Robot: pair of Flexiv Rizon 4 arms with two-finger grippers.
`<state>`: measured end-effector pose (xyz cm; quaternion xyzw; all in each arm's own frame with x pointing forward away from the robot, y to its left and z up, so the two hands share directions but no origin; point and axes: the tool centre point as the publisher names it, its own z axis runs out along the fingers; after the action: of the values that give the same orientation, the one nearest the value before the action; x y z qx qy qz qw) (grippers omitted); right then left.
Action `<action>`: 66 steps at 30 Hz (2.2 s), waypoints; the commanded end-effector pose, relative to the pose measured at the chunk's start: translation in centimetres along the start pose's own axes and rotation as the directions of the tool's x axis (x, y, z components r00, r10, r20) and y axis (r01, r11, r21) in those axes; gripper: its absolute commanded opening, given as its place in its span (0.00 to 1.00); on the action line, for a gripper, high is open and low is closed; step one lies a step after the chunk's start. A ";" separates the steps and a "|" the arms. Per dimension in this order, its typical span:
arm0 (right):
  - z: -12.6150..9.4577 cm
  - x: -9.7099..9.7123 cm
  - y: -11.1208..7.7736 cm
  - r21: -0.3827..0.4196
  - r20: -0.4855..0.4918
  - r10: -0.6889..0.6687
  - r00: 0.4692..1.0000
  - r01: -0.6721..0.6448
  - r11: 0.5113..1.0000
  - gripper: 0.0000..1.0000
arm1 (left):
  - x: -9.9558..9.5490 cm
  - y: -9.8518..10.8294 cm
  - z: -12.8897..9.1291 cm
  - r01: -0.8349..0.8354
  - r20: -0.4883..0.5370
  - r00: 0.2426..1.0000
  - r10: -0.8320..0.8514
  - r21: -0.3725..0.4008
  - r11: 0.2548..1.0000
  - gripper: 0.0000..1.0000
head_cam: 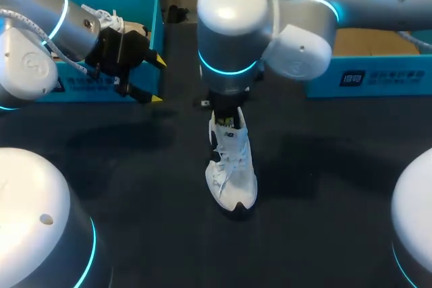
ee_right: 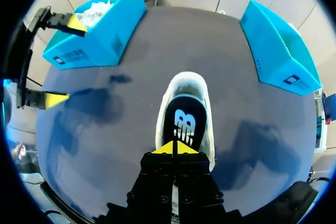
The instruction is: Take the shoe out of the shoebox, open the shoe tongue, remove and reinsert the insole, then place the shoe into the shoebox
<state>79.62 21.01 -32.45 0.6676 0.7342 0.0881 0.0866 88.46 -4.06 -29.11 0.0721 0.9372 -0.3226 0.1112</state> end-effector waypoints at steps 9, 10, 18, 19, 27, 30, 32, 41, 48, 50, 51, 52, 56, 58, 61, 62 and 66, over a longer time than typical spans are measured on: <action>3.3 -2.1 -0.5 0.057 0.012 -0.004 1.000 0.004 0.998 0.00 | 0.0 -0.1 0.0 -0.001 -0.001 1.000 0.001 -0.004 1.000 1.00; 3.5 -2.2 -0.5 0.057 0.010 -0.004 1.000 0.004 0.998 0.00 | 0.0 -0.1 0.0 -0.001 -0.001 1.000 0.001 -0.004 1.000 1.00; 5.3 -1.4 -0.4 0.077 -0.028 -0.022 0.999 0.024 0.997 0.00 | 0.0 -0.1 0.0 -0.001 -0.001 1.000 0.001 -0.004 1.000 1.00; 5.6 -1.4 -0.5 0.085 -0.027 -0.025 0.999 0.028 0.996 0.00 | 0.0 -0.1 0.0 -0.001 -0.001 1.000 0.001 -0.004 1.000 1.00; 5.4 -1.8 -0.2 0.061 -0.007 -0.014 1.000 0.014 0.998 0.00 | 0.0 -0.1 0.0 -0.001 -0.001 1.000 0.001 -0.004 1.000 1.00; 4.8 -1.8 0.5 0.035 0.003 -0.024 1.000 0.024 0.999 0.00 | 0.0 -0.1 0.0 -0.001 -0.001 1.000 0.001 -0.004 1.000 1.00; 4.6 -1.7 1.2 0.013 0.010 -0.033 0.999 0.033 0.999 0.00 | 0.0 -0.1 0.0 -0.001 -0.001 1.000 0.001 -0.004 1.000 1.00; 7.4 -1.3 3.0 -0.012 0.003 -0.060 0.998 0.060 0.998 0.00 | 0.0 -0.1 0.0 -0.001 -0.001 1.000 0.001 -0.004 1.000 1.00; 7.8 -1.5 2.1 0.008 -0.001 -0.051 0.999 0.051 0.999 0.00 | 0.0 -0.1 0.0 -0.001 -0.001 1.000 0.001 -0.004 1.000 1.00; 7.1 -1.5 2.3 -0.007 0.004 -0.049 0.999 0.049 0.999 0.00 | 0.0 -0.1 0.0 -0.001 -0.001 1.000 0.001 -0.004 1.000 1.00; 6.7 -1.6 2.5 -0.019 0.007 -0.047 0.999 0.047 0.999 0.00 | 0.0 -0.1 0.0 -0.001 -0.001 1.000 0.001 -0.004 1.000 1.00; 6.6 -1.6 2.7 -0.028 0.012 -0.049 0.999 0.049 0.998 0.00 | 0.0 -0.1 0.0 -0.001 -0.001 1.000 0.001 -0.004 1.000 1.00; 7.3 -1.3 3.4 -0.036 0.025 -0.065 0.998 0.066 0.997 0.00 | 0.0 -0.1 0.0 -0.001 -0.001 1.000 0.001 -0.004 1.000 1.00; 8.1 -1.2 3.7 -0.025 0.039 -0.086 0.996 0.087 0.996 0.00 | 0.0 -0.1 0.0 -0.001 -0.001 1.000 0.001 -0.004 1.000 1.00; 9.1 -1.3 4.0 -0.021 0.047 -0.090 0.995 0.091 0.996 0.00 | 0.0 -0.1 0.0 -0.001 -0.001 1.000 0.001 -0.004 1.000 1.00; 9.4 -1.3 4.0 -0.018 0.052 -0.092 0.994 0.093 0.995 0.00 | 0.0 -0.1 0.0 -0.001 -0.001 1.000 0.001 -0.004 1.000 1.00; 10.2 -1.4 4.0 -0.004 0.040 -0.096 0.995 0.096 0.995 0.00 | 0.0 -0.1 0.0 -0.001 -0.001 1.000 0.001 -0.004 1.000 1.00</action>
<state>85.49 19.62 -40.26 0.6336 0.7616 0.0759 0.1129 88.42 -4.03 -29.07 0.0723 0.9372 -0.3226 0.1114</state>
